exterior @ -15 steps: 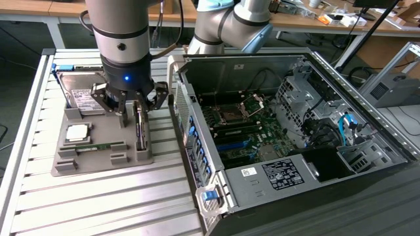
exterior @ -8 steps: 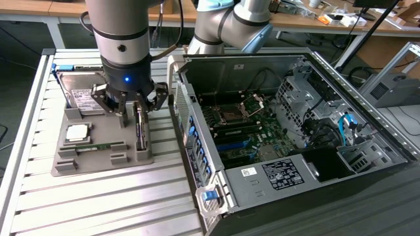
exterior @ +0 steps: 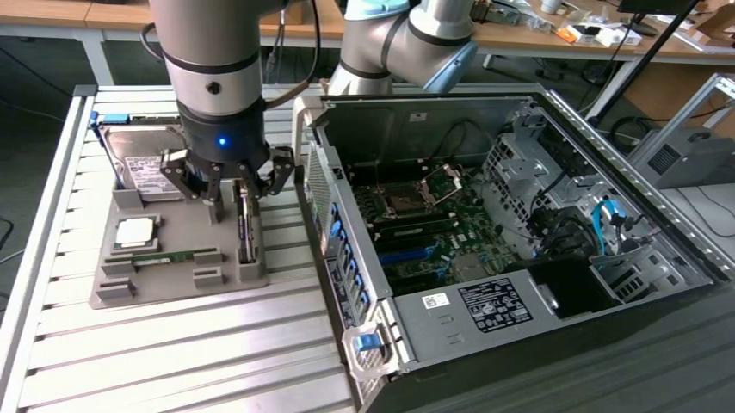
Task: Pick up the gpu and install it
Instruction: 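Pick up the gpu and move the gpu toward the slot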
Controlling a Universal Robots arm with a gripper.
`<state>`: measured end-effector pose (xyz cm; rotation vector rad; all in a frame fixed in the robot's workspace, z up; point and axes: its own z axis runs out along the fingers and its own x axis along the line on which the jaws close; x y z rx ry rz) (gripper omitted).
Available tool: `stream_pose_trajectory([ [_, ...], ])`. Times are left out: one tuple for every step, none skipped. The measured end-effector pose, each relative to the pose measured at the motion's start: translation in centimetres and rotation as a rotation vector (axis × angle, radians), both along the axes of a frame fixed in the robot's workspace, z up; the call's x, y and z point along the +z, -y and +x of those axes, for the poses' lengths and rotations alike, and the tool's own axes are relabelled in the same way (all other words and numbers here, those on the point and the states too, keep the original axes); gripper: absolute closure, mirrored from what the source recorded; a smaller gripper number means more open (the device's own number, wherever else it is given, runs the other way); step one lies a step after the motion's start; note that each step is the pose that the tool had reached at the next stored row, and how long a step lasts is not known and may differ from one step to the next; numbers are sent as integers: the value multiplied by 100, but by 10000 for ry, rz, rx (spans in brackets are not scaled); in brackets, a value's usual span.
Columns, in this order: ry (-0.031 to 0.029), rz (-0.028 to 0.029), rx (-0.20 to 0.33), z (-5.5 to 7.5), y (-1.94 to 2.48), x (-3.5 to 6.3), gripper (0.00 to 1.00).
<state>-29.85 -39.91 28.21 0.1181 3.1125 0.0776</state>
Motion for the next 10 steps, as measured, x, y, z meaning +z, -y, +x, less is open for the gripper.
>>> stream_pose_trajectory([
  [0,0,0,0,0,-2,52],
  [0,0,1,0,0,-5,52],
  [0,1,0,0,0,-8,52],
  [0,0,0,0,0,-10,52],
  [0,0,0,0,0,-13,52],
  [0,0,0,0,0,-16,52],
  [0,0,0,0,0,-18,52],
  [0,0,0,0,0,-21,52],
  [0,0,1,0,0,-26,52],
  [1,0,0,0,0,-29,52],
])
